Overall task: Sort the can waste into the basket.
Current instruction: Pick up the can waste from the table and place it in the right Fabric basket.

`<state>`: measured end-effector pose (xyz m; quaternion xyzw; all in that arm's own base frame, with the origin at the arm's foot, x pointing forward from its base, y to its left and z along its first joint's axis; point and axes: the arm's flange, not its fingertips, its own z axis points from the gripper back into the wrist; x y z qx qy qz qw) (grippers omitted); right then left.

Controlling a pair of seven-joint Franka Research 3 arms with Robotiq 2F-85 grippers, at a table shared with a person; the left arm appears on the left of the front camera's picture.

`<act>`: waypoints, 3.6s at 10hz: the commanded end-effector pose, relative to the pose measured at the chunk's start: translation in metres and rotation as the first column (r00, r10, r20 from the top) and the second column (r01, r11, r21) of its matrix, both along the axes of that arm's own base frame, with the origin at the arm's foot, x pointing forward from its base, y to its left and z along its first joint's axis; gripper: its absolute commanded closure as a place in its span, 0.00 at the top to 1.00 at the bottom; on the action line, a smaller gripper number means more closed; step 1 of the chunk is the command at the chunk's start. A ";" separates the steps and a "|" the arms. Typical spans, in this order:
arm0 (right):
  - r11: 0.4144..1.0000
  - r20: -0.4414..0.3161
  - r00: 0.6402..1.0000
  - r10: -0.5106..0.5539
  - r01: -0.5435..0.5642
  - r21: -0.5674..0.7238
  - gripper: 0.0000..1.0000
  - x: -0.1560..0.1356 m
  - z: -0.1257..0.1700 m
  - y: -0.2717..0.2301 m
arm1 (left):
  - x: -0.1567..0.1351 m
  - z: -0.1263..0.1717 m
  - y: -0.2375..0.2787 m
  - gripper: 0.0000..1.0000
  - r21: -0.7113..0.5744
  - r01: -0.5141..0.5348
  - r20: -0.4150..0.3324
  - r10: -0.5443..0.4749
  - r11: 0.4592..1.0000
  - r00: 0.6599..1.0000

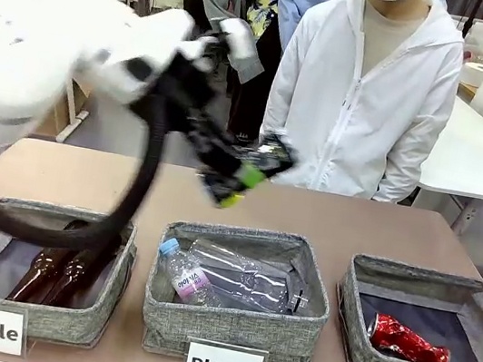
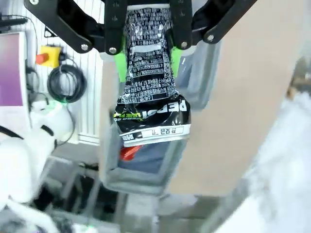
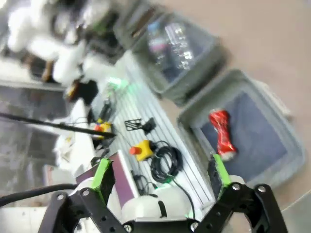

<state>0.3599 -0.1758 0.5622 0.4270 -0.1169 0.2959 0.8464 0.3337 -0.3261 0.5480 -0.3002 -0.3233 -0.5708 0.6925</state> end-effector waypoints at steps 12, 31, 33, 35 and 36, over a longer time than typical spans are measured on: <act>0.906 -0.026 0.906 -0.422 0.423 0.022 1.00 -0.099 -0.015 -0.118 | 0.080 -0.087 -0.321 0.38 0.370 0.276 0.002 -0.298 0.887 0.954; 0.998 -0.083 0.997 -0.003 -0.002 -0.057 1.00 0.048 -0.034 0.128 | 0.040 -0.046 0.075 1.00 -0.019 -0.086 -0.315 0.075 0.996 0.946; 0.983 -0.234 0.971 -0.041 0.081 0.162 1.00 0.058 -0.066 0.179 | 0.044 -0.061 0.173 1.00 -0.048 -0.393 -0.522 0.312 0.918 0.794; 0.893 -0.412 0.895 -0.172 0.318 0.318 1.00 0.066 -0.096 0.172 | 0.058 -0.089 0.238 1.00 -0.121 -0.381 -0.668 0.208 0.917 0.714; 0.793 -0.483 0.831 -0.275 0.480 0.375 1.00 0.070 -0.104 0.156 | 0.068 -0.108 0.266 1.00 -0.214 -0.358 -0.726 0.097 0.909 0.680</act>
